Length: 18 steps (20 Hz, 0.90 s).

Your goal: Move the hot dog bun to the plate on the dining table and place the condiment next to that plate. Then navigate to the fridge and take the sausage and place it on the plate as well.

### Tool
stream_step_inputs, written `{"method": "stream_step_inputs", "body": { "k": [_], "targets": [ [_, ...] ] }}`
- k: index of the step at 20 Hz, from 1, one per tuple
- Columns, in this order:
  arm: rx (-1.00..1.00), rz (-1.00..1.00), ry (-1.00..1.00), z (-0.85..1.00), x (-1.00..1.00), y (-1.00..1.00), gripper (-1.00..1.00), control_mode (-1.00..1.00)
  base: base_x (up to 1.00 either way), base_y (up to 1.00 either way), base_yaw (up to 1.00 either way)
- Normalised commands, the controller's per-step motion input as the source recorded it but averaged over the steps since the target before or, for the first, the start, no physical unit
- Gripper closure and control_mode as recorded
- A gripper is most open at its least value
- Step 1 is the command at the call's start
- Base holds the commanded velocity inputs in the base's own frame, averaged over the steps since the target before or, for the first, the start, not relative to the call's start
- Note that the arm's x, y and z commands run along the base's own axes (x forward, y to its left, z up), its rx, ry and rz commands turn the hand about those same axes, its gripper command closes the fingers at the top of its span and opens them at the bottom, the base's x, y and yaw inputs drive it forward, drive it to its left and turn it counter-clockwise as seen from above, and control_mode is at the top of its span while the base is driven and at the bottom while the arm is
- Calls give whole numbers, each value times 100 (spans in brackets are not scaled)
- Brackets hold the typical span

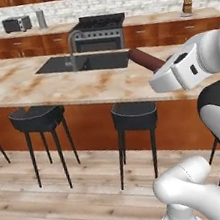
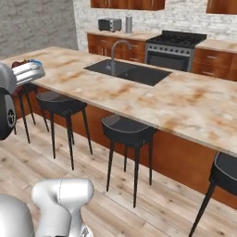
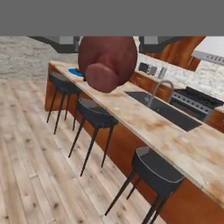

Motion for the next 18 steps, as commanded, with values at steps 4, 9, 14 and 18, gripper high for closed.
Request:
{"method": "stream_step_inputs", "body": {
  "k": [4,9,14,18],
  "targets": [
    [0,0,0,0,0,0,100,100,61,100,-10],
    [0,0,0,0,0,0,100,100,49,100,-8],
    [0,0,0,0,0,0,100,100,47,100,-10],
    [0,0,0,0,0,0,100,100,51,100,-16]
  ]
}}
